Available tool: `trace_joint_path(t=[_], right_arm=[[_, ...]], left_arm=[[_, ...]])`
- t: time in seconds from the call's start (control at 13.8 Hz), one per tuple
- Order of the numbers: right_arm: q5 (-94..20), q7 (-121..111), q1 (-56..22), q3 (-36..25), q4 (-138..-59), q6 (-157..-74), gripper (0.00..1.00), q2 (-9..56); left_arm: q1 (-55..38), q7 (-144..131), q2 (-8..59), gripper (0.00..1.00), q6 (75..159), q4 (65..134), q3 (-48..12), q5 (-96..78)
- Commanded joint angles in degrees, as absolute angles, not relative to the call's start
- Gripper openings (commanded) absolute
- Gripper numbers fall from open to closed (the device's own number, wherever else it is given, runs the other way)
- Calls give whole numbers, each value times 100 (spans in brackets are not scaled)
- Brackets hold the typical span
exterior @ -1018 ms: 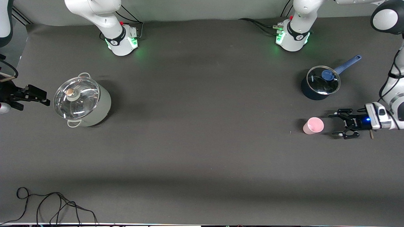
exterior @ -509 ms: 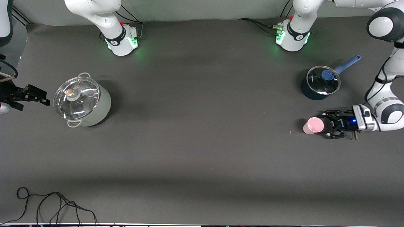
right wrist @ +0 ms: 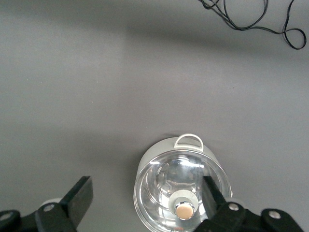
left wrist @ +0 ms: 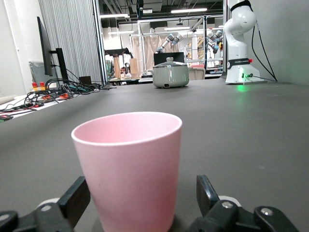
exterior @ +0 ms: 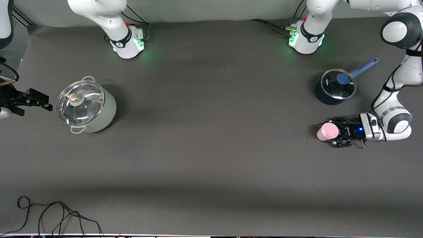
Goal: Transfer pink cup from left to right arm
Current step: 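Carry the pink cup with the left gripper toward the table middle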
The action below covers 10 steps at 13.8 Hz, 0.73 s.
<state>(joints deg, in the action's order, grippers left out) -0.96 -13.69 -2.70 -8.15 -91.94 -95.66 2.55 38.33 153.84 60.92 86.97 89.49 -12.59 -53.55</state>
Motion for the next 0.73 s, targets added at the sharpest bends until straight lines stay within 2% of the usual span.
trace_joint_path(t=[0.0, 0.15, 0.29, 0.36, 0.44, 0.51, 0.65], right_arm=[[-70, -1248, -316, -835, -9088, -9396, 100, 185], [-70, -1239, -316, -861, -9079, -9378, 100, 167], [-79, -1239, -316, -870, -9079, -9369, 100, 167], [-79, -1239, -316, -870, -9079, -9378, 100, 167], [-88, -1239, -316, -879, -9079, -9378, 100, 176], [-131, -1248, -316, -870, -9088, -9378, 100, 184], [-202, -1248, -316, -870, -9088, -9387, 100, 202]], left_arm=[[3683, 15539, 6117, 98, 8710, 8974, -1222, -5572], [3587, 15539, 6126, 92, 8710, 8974, -1222, -5668], [3525, 15635, 6144, 79, 8710, 8965, -1222, -5730], [3490, 15775, 6152, 66, 8710, 8965, -1222, -5852], [3454, 15881, 6152, 26, 8710, 8974, -1222, -5906], [3428, 15891, 6161, 0, 8719, 8965, -1222, -5924], [3410, 15908, 6170, 0, 8727, 8956, -1222, -6038]])
